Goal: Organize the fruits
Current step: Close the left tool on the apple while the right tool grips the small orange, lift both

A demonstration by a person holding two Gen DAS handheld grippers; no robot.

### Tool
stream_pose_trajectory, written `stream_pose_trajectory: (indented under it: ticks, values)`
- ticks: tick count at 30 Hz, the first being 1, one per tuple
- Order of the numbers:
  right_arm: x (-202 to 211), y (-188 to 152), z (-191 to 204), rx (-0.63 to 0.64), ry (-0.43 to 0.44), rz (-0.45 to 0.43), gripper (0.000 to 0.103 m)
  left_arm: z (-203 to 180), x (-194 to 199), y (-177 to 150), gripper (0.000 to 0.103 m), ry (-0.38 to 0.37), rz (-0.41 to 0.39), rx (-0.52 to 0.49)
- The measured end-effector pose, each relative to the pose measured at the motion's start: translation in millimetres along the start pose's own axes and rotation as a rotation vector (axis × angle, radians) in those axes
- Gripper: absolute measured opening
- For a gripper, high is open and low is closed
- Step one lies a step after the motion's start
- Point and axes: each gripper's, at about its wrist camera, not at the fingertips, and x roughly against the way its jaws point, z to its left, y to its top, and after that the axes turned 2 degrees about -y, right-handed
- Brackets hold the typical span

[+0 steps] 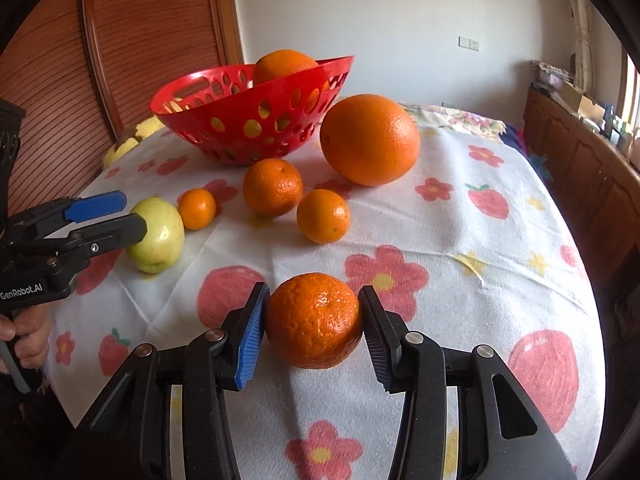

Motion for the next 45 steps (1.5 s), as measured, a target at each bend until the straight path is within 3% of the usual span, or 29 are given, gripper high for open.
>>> stream_pose_trajectory:
  ticks: [11, 20, 45]
  values:
    - [-0.6, -2.0, 1.8, 0.016, -0.003, -0.003, 0.047, 0.6, -20.1, -3.1, 0.067, -0.02, 0.071, 0.026]
    - [-0.9, -2.0, 2.0, 0.016, -0.002, -0.003, 0.047, 8.7, -18.1, -7.0, 0.053, -0.027, 0.059, 0.057]
    - [-2.9, -3.3, 0.4, 0.009, 0.013, 0.005, 0.049, 8.4, -18.3, -9.9, 0.053, -0.024, 0.057, 0.05]
